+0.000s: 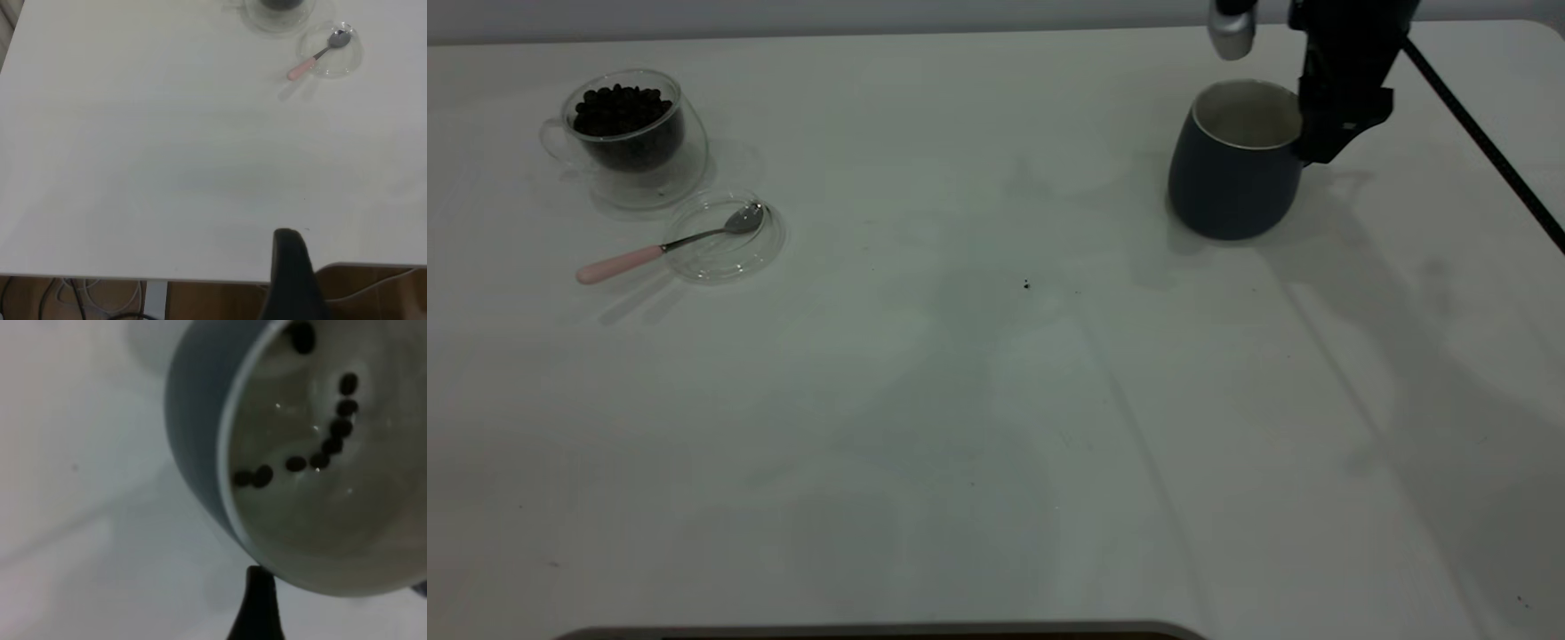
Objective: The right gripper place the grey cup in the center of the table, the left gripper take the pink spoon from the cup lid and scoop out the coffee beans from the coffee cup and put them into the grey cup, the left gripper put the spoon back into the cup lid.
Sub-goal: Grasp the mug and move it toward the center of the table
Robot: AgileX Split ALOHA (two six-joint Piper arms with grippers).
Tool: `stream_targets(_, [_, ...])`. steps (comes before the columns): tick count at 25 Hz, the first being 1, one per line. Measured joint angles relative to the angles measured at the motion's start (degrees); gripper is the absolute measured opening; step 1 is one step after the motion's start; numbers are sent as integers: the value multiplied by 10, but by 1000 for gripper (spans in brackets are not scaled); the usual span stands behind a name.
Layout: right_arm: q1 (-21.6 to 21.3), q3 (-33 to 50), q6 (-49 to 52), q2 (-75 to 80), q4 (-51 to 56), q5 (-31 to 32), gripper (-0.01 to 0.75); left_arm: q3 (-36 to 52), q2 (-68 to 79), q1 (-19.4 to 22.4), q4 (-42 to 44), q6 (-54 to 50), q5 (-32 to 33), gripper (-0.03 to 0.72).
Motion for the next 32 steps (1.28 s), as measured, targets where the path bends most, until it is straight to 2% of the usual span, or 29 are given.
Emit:
stream_targets(11, [40,0,24,0,3,-2,656,0,0,0,0,-2,0,568])
stream_targets(18, [40,0,104,0,-56,10,651,0,0,0,0,-2,0,568])
stream_targets(21, [38,0,112,0,-63,-13,647,0,0,0,0,-2,0,568])
stream_targets(27, [37,0,107,18,-53,-36,642,0,0,0,0,-2,0,568])
stream_targets(32, [45,0,43,23,8,-43,628,0,0,0,0,-2,0,568])
